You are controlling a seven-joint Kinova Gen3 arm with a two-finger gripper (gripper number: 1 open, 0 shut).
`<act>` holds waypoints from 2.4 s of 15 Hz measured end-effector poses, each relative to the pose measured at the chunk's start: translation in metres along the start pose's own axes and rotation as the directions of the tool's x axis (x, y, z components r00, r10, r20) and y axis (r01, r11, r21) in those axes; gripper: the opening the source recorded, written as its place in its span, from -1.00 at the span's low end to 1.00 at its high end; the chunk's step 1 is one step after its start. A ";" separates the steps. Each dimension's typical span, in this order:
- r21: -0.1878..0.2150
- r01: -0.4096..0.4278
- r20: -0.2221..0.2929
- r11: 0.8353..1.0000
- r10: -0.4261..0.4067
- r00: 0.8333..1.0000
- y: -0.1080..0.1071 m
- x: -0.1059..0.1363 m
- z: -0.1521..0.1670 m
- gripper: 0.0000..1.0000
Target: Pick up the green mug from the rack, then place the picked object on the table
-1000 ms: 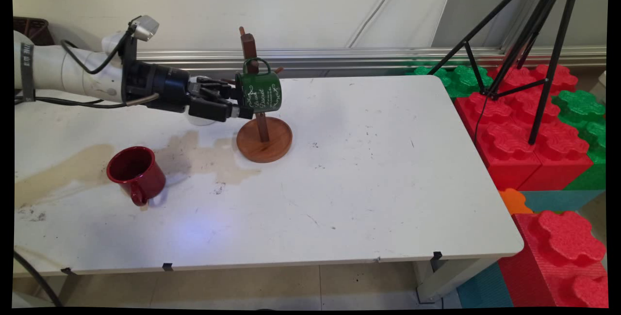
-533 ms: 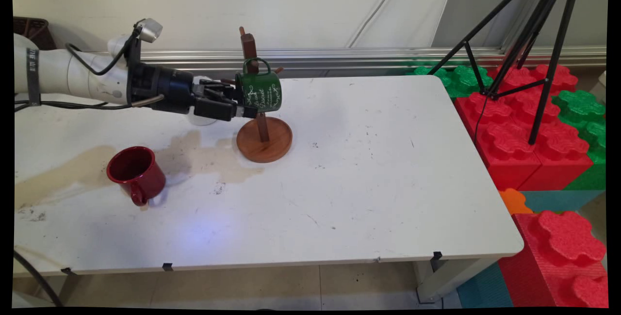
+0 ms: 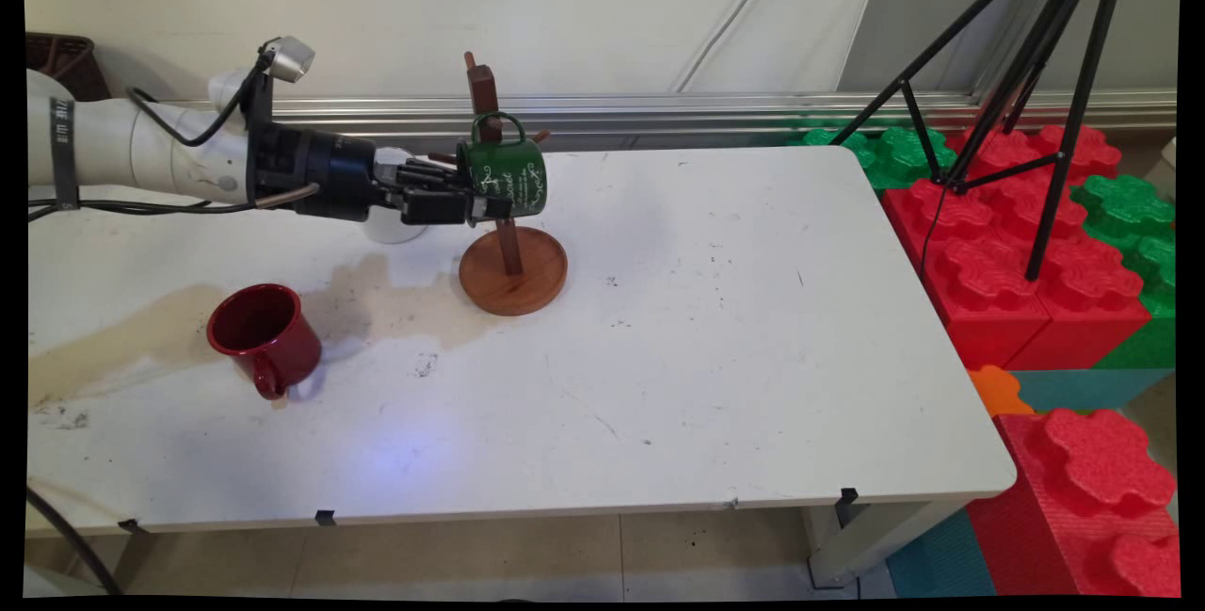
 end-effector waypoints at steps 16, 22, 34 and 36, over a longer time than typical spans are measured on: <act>-0.021 -0.006 -0.018 1.000 0.006 1.000 0.008 0.006 -0.008 -1.00; -0.050 -0.016 -0.016 0.999 0.015 1.000 0.021 0.008 -0.014 -1.00; -0.099 -0.067 0.010 0.993 0.069 0.998 0.041 0.008 -0.040 -1.00; -0.104 -0.084 0.019 0.991 0.086 0.996 0.042 0.008 -0.048 -1.00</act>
